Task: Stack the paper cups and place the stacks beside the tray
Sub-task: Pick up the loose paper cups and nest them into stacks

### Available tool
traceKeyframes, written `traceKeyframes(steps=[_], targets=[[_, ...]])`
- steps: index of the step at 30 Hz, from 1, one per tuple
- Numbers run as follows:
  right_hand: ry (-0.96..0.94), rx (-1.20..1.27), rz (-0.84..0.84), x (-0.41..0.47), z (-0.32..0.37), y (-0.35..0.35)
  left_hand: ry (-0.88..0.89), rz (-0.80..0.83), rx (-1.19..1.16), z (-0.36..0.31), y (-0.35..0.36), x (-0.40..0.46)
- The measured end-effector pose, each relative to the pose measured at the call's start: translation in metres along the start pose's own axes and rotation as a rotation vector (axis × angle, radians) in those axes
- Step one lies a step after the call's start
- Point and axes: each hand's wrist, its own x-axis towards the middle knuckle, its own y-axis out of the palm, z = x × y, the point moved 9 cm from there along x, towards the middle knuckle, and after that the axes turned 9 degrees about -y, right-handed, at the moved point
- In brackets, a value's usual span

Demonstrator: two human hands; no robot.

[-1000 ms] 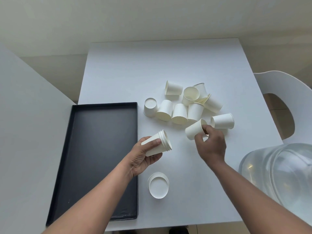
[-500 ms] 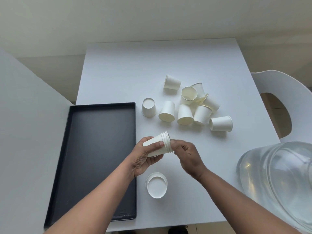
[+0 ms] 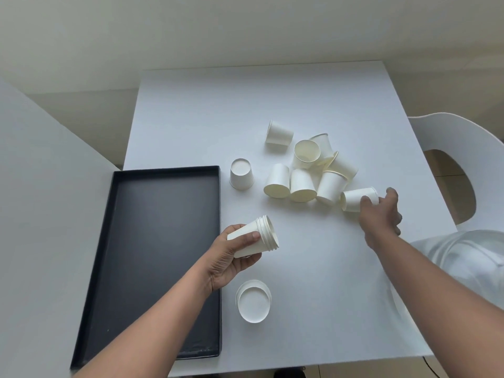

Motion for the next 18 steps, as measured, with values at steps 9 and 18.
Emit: traceKeyframes(steps=[9,18], targets=[[-0.149,0.093,-0.032,-0.063,0.003,0.014,0.01,-0.025,-0.008,-0.006,0.003,0.003],[-0.395,0.497,0.344,-0.146,0.053,0.068,0.066,-0.087,0.044,-0.006,0.003,0.01]])
